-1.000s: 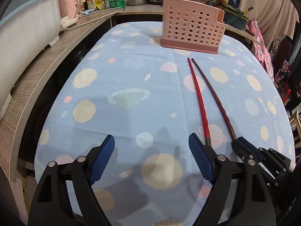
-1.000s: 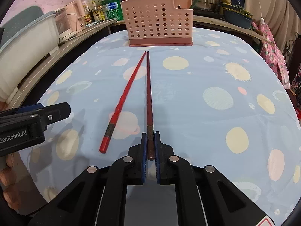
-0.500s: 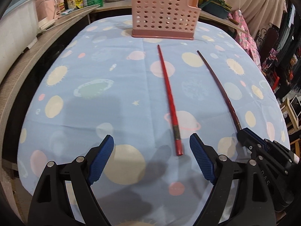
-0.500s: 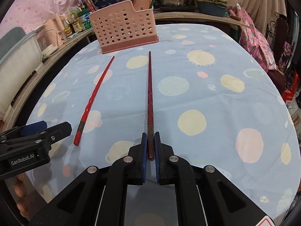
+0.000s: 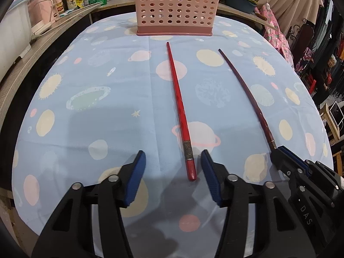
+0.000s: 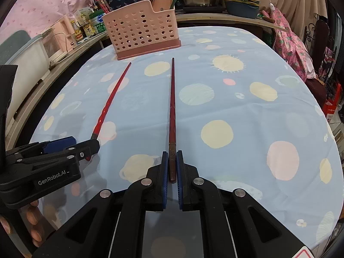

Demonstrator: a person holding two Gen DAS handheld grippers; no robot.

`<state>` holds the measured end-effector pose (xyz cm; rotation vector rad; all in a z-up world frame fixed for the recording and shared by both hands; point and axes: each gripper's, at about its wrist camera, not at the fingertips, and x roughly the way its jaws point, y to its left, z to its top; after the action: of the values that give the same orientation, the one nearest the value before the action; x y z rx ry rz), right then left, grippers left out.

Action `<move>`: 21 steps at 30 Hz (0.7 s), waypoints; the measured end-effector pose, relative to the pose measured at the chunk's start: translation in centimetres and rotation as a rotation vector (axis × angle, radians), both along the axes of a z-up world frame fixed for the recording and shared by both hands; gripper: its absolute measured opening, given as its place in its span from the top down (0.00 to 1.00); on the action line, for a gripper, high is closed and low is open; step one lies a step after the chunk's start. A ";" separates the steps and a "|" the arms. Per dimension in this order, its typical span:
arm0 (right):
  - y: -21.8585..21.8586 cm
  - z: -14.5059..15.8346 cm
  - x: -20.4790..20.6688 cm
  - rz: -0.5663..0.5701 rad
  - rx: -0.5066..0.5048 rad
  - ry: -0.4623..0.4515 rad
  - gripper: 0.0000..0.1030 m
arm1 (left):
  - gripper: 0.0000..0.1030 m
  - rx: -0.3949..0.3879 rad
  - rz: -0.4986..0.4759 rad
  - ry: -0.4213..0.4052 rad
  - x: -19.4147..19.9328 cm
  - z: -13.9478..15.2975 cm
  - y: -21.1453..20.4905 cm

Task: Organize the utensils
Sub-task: 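Grasp the dark red chopstick with the right tool while the left tool grasps the red chopstick, then lift both held chopsticks and carry them over the pink basket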

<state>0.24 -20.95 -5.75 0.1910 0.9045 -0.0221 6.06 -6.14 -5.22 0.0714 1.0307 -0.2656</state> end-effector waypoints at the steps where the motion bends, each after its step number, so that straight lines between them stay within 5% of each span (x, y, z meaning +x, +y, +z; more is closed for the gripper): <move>1: 0.0 0.0 0.0 0.000 -0.001 0.000 0.93 | 0.65 0.004 -0.003 -0.002 0.0 0.0 0.0; 4: 0.1 0.0 0.0 0.001 -0.001 0.000 0.93 | 0.92 -0.005 -0.012 0.007 0.2 0.1 0.3; 13: 0.2 0.8 -0.4 0.010 0.007 -0.019 0.93 | 0.93 -0.052 -0.025 0.007 -0.5 1.4 1.2; 21: -0.3 4.9 -1.0 0.012 0.041 -0.101 0.93 | 0.93 -0.115 0.007 -0.064 -0.7 6.1 2.8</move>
<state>-0.76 -21.26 -0.83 0.2227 0.8055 0.0167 5.36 -3.37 0.88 -0.0273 0.9498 -0.3134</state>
